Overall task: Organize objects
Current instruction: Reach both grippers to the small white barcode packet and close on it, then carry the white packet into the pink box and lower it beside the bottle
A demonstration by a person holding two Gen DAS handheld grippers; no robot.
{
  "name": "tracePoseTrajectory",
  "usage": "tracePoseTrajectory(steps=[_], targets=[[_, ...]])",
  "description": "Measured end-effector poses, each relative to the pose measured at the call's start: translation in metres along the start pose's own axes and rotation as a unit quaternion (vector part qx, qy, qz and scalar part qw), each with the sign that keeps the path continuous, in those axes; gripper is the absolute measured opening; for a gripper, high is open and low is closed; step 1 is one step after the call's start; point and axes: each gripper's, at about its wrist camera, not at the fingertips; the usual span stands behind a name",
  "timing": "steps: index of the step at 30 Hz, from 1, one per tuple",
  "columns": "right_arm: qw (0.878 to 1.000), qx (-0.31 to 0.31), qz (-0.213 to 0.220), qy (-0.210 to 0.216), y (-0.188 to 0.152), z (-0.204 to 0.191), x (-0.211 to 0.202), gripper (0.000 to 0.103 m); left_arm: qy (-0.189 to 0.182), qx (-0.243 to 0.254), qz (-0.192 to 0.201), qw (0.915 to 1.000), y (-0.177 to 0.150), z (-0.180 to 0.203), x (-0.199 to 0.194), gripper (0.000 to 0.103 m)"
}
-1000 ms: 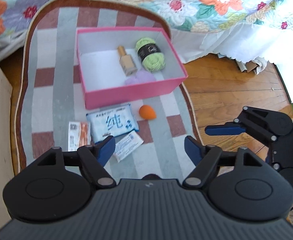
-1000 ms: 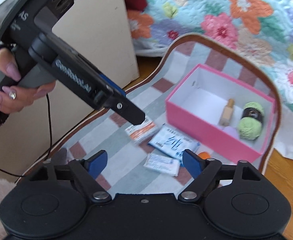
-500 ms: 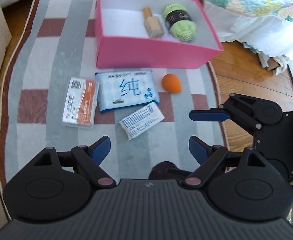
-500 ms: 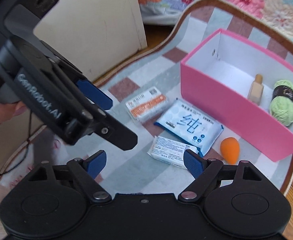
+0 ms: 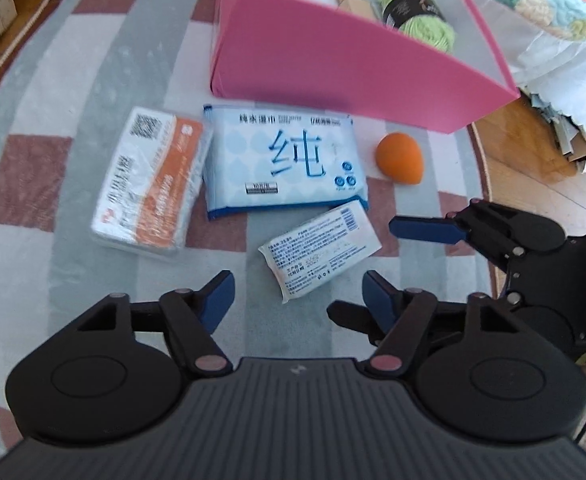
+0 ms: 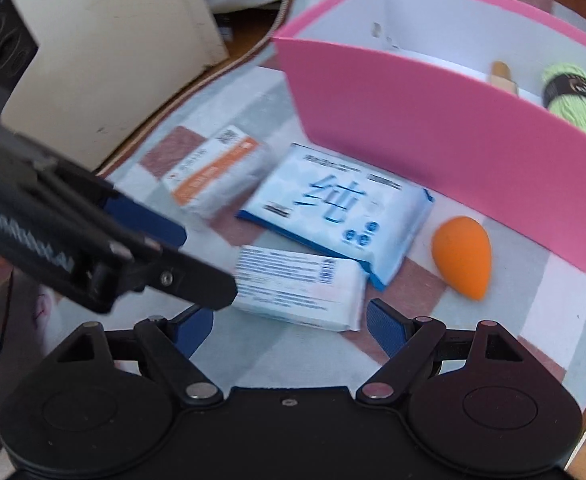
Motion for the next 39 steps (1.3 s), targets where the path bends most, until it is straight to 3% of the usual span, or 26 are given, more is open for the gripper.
tracePoseTrajectory(steps=[5, 8, 9, 14, 22, 26, 31, 39], targets=[[1.0, 0.003, 0.001, 0.005, -0.006, 0.003, 0.011, 0.085, -0.004, -0.022, 0.004, 0.9997, -0.002, -0.006, 0.015, 0.052], [1.0, -0.014, 0.0, -0.002, -0.008, -0.001, 0.018, 0.072, -0.012, -0.035, 0.004, 0.9993, -0.005, -0.01, 0.022, 0.035], [1.0, -0.016, 0.002, -0.005, -0.009, -0.001, 0.019, 0.07, -0.019, -0.044, 0.008, 0.9988, -0.006, -0.011, 0.024, 0.035], [0.999, -0.029, 0.009, -0.014, -0.01, -0.005, 0.021, 0.068, -0.015, -0.051, 0.018, 0.9985, -0.007, -0.01, 0.026, 0.035], [0.999, 0.006, -0.021, -0.033, -0.005, -0.013, 0.013, 0.077, -0.022, -0.033, 0.02, 0.999, -0.011, 0.007, 0.011, 0.035], [0.999, 0.027, -0.01, -0.026, 0.001, -0.019, -0.012, 0.081, -0.024, -0.003, 0.027, 0.9993, -0.008, 0.021, -0.018, 0.034], [0.999, 0.003, 0.021, -0.04, 0.015, -0.043, -0.05, 0.081, -0.026, 0.026, 0.041, 0.9985, 0.003, 0.036, -0.061, 0.035], [0.998, 0.018, 0.062, -0.01, 0.052, -0.051, -0.106, 0.081, -0.019, 0.071, 0.087, 0.9935, 0.036, 0.058, -0.128, 0.035]])
Point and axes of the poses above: each gripper's, at about its wrist camera, not at the fingertips, and x roughly the way its jaws point, z to its right, y to its top, and after that the axes turned 5 degrees about z, right-handed
